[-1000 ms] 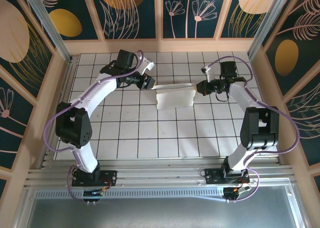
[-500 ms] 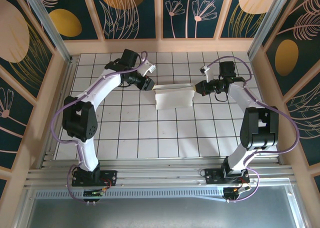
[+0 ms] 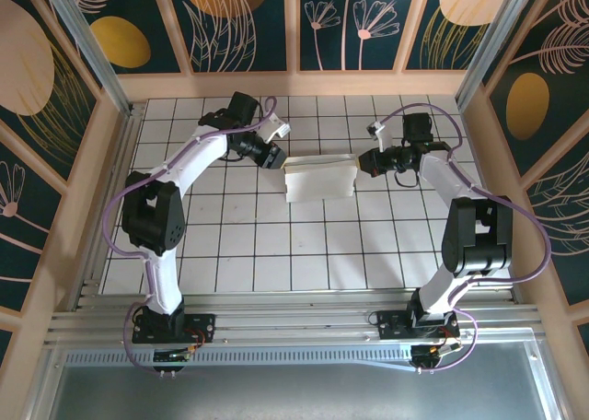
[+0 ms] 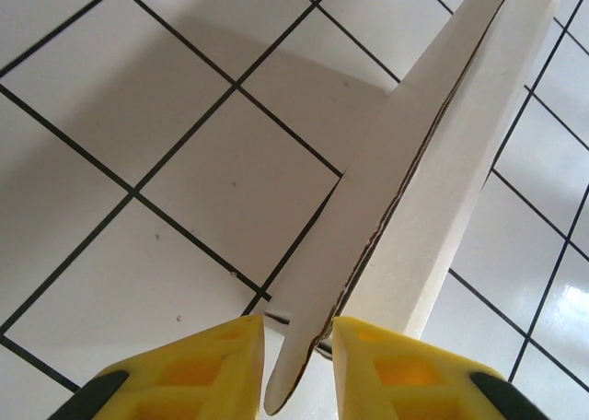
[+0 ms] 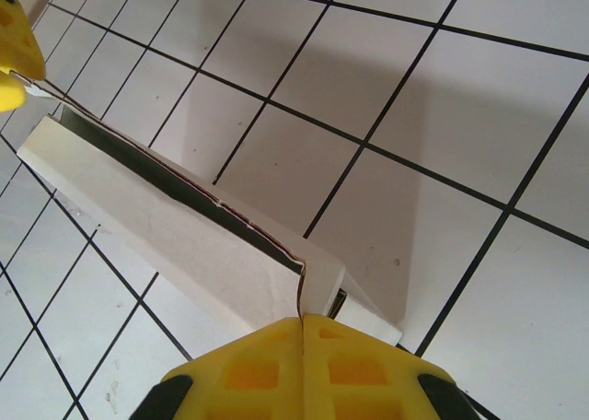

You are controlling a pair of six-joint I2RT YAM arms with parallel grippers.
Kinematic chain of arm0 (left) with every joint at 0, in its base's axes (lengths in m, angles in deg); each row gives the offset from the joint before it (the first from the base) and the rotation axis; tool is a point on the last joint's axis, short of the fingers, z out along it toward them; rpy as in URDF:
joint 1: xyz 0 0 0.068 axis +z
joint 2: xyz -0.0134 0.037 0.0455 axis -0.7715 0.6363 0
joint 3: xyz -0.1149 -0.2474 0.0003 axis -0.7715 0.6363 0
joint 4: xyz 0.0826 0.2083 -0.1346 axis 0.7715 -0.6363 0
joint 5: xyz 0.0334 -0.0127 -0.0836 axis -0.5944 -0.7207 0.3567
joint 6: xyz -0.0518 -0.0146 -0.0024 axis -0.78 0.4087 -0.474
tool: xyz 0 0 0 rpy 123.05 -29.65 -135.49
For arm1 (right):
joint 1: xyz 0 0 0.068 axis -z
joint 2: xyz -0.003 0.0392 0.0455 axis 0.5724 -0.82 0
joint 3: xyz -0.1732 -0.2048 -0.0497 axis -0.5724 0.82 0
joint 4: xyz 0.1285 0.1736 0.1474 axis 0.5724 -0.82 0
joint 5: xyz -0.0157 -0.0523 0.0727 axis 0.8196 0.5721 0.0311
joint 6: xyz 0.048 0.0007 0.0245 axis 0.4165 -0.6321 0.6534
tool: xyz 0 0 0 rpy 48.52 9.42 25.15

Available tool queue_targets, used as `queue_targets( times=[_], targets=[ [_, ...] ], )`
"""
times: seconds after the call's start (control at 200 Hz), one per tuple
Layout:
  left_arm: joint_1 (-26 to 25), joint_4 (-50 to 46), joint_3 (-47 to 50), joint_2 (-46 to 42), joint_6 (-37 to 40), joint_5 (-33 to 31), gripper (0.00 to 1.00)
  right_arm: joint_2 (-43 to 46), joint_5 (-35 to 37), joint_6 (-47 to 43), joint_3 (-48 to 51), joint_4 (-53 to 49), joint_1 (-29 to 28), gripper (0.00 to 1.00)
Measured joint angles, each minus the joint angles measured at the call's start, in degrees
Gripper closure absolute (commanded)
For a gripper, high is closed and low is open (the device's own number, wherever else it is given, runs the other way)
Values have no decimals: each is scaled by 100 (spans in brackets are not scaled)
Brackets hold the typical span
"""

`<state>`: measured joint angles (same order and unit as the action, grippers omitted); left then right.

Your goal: Fold the paper box

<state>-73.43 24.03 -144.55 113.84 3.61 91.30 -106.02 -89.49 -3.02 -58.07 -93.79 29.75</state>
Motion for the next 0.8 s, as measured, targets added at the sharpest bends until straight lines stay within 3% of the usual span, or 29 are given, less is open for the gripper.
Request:
queue_targets(
  times=[0.395, 0.551, 0.691, 0.751, 0.801],
  targets=[
    [0, -61, 0, 15, -48, -192, 75, 0, 0, 0, 0, 0, -20, 99],
    [0, -103, -11, 15, -61, -234, 85, 0, 0, 0, 0, 0, -20, 100],
    [0, -146, -50, 15, -68, -238, 82, 0, 0, 0, 0, 0, -26, 100],
    [0, -151, -63, 15, -92, -249, 72, 0, 2, 0, 0, 0, -31, 100],
    [0, -162, -79, 15, -131, -260, 70, 0, 4, 0, 0, 0, -39, 100]
  ],
)
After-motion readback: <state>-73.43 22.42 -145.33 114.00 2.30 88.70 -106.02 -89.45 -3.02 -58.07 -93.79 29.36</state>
